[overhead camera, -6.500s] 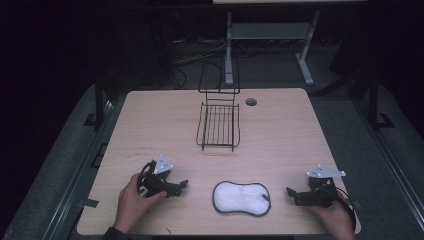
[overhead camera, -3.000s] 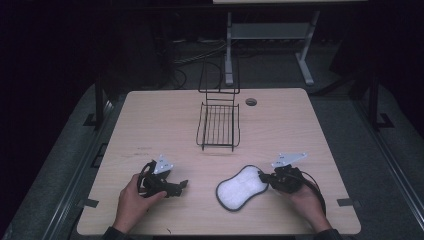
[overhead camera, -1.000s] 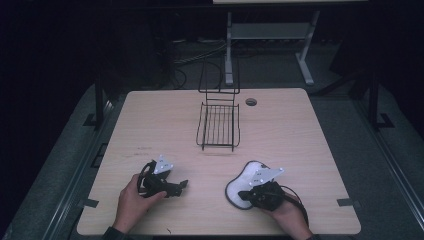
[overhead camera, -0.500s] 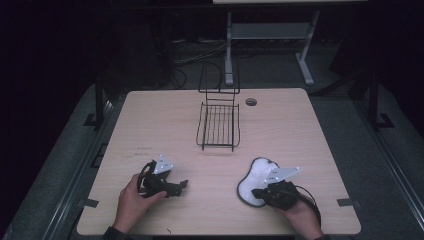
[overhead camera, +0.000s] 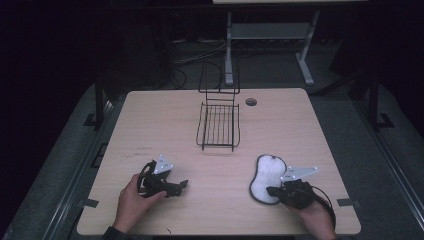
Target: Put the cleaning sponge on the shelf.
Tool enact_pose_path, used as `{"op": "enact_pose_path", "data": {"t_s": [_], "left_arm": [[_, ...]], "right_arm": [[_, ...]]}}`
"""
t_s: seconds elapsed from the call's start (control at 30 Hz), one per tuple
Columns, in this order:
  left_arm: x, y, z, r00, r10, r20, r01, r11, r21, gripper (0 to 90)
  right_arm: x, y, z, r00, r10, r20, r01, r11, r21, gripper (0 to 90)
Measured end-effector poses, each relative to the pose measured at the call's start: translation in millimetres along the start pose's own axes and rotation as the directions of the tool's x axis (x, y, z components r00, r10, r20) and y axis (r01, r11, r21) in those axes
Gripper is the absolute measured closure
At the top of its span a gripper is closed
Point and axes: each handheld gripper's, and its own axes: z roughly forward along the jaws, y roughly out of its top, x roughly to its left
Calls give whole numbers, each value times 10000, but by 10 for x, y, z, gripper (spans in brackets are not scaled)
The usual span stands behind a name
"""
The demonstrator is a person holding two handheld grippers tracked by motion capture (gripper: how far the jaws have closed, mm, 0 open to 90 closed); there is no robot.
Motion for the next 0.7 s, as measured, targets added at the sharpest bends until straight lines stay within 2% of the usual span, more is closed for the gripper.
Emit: {"op": "enact_pose_path", "data": {"t_s": [0.13, 0.37, 0.7], "left_arm": [[0, 0, 0, 10000, -5, 1, 5, 10000, -4, 123], [0, 0, 0, 10000, -7, 1, 7, 10000, -6, 124], [0, 0, 0, 10000, -4, 0, 4, 10000, -2, 123]], "right_arm": [[-79, -48, -58, 9993, 277, 231, -276, 9996, -54, 898], [-192, -99, -129, 9974, 432, 580, -428, 9990, -87, 898], [-410, -201, -268, 9874, 932, 1282, -917, 9956, -172, 898]]}}
